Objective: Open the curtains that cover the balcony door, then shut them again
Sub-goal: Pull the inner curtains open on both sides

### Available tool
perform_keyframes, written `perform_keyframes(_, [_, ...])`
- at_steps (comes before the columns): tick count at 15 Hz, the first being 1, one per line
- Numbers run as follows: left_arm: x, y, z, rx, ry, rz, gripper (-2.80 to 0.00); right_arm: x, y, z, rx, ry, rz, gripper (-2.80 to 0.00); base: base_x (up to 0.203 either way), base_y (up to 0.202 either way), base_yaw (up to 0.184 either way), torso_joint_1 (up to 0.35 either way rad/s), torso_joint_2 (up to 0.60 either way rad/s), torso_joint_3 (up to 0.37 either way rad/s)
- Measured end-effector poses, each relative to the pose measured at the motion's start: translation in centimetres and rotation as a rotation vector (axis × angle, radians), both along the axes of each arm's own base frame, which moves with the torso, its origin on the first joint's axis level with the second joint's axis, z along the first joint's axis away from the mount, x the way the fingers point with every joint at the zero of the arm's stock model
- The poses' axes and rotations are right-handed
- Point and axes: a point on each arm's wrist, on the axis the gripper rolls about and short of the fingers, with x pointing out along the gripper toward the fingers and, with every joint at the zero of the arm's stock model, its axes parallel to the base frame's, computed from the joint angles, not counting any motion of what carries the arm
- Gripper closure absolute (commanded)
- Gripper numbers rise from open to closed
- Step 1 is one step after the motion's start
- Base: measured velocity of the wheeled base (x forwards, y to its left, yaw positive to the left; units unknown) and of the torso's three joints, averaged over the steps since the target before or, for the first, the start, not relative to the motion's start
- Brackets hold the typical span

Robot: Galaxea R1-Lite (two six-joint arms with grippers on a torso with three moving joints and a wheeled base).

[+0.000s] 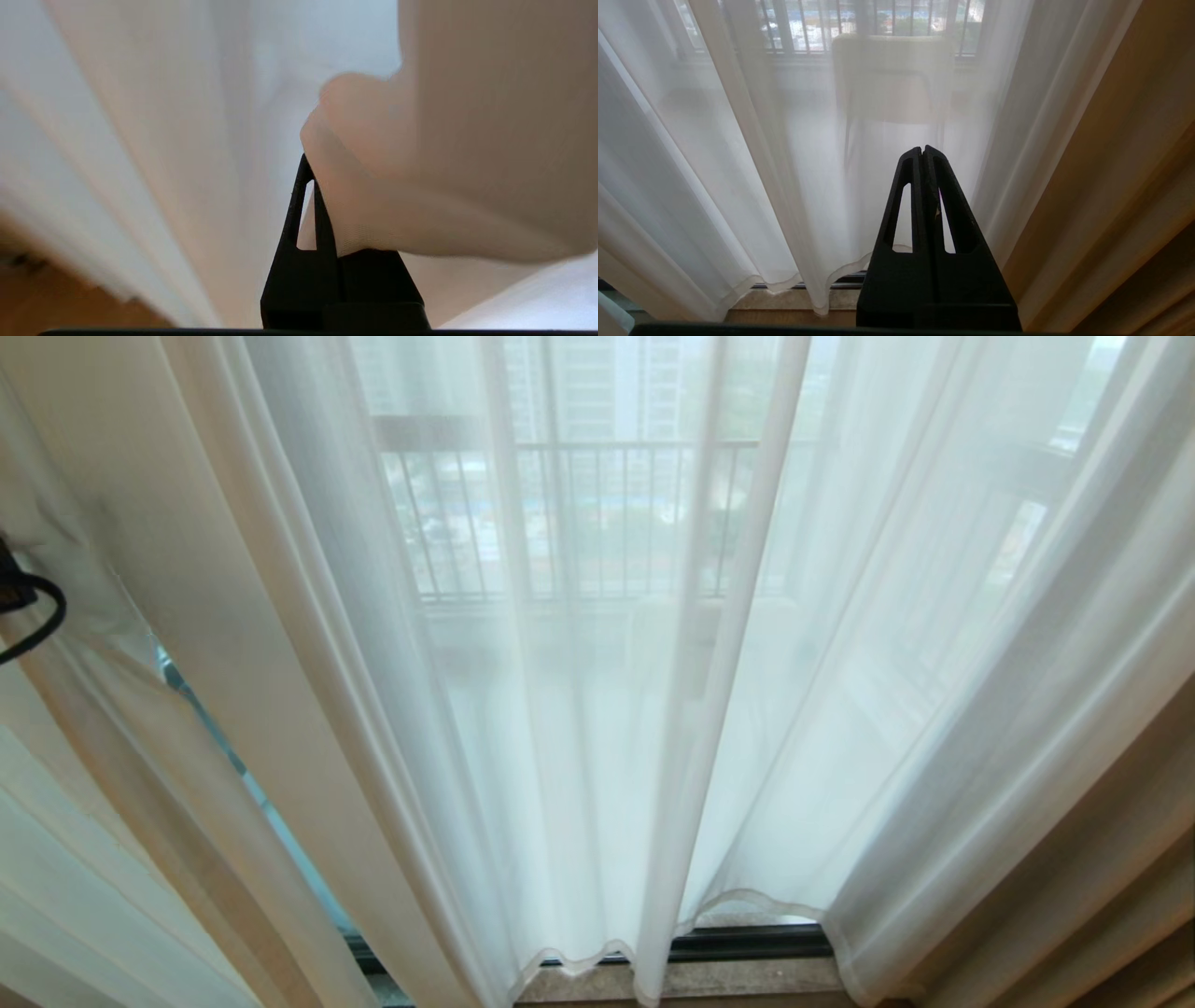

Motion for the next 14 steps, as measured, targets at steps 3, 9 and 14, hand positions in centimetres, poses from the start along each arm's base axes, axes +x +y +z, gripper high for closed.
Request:
perform_keyframes(3, [-0.2, -0.1, 0.0, 0.019, 0.03, 0.042, 0.0, 0.0, 0.0, 0.0, 0.0, 0.0, 0.0, 0.0, 0.0, 0.0, 0.0, 0.0, 0.0, 0.0])
perform_keyframes(9, [-0.3, -0.3, 1.2, 0.069, -0.085, 0.031, 0.0, 0.0, 0.0, 0.0, 0.0, 0.0, 0.0, 0.0, 0.0, 0.0, 0.0, 0.0, 0.0, 0.0])
perform_keyframes(14, [-0.5, -0.5, 1.0, 0.066, -0.081, 0.029, 0.0, 0.0, 0.0, 0.0, 0.0, 0.0, 0.0, 0.0, 0.0, 0.0, 0.0, 0.0, 0.0, 0.0])
